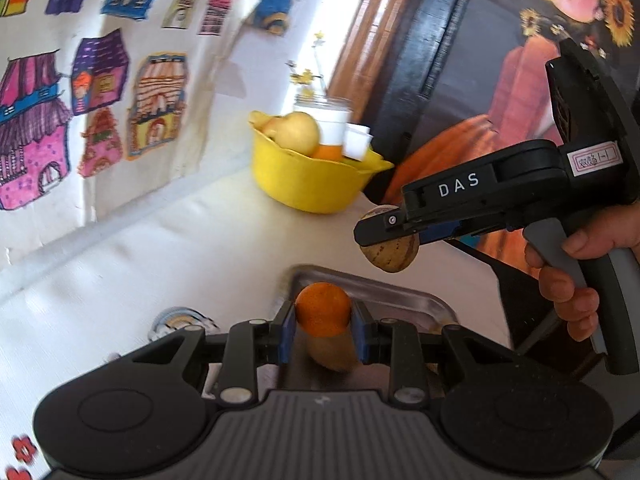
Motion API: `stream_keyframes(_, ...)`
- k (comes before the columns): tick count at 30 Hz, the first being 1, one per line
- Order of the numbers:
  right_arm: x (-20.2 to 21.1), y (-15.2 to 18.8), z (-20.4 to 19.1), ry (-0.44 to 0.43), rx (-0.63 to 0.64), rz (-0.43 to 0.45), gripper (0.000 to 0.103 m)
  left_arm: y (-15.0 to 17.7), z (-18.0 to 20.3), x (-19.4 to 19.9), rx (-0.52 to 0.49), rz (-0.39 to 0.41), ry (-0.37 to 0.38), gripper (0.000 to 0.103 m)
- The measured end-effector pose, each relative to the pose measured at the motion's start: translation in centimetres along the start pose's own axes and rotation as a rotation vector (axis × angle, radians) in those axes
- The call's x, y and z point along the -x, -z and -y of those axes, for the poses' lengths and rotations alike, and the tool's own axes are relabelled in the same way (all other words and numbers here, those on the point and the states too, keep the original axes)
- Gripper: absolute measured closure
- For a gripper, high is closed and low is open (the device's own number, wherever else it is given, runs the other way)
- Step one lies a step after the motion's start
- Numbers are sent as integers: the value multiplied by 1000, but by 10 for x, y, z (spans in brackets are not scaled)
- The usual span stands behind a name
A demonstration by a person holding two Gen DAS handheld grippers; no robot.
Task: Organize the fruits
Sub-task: 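Carry the walnut-like fruit in the right tool while the left tool carries the orange to the tray, then lower and open the right tool releasing the walnut fruit while the left tool releases the orange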
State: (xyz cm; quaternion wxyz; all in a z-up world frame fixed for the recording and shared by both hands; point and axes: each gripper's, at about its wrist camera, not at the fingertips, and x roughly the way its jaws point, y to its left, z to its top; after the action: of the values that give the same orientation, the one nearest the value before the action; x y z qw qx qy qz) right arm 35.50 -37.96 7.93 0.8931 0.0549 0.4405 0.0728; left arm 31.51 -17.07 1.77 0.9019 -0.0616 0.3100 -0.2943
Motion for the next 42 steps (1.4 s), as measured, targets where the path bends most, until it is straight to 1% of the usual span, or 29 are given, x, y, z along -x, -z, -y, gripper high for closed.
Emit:
stream_keyframes(7, 22, 34, 9, -4, 31, -10, 55, 23, 32, 19, -67, -17, 21, 71)
stream_keyframes(14, 25, 58, 11, -18, 44, -30, 55, 37, 48, 24, -108, -49, 24, 71)
stream_keyframes(23, 14, 65, 17, -15, 27, -46, 55, 50, 53, 21, -135, -97, 5, 71)
stream_keyframes(34, 5, 68, 18, -1, 43, -64, 55, 53, 52, 10, -129, -159, -26, 71)
stream_keyframes(42, 7, 70, 17, 1, 70, -73, 55, 52, 54, 6, -123, -168, -40, 71)
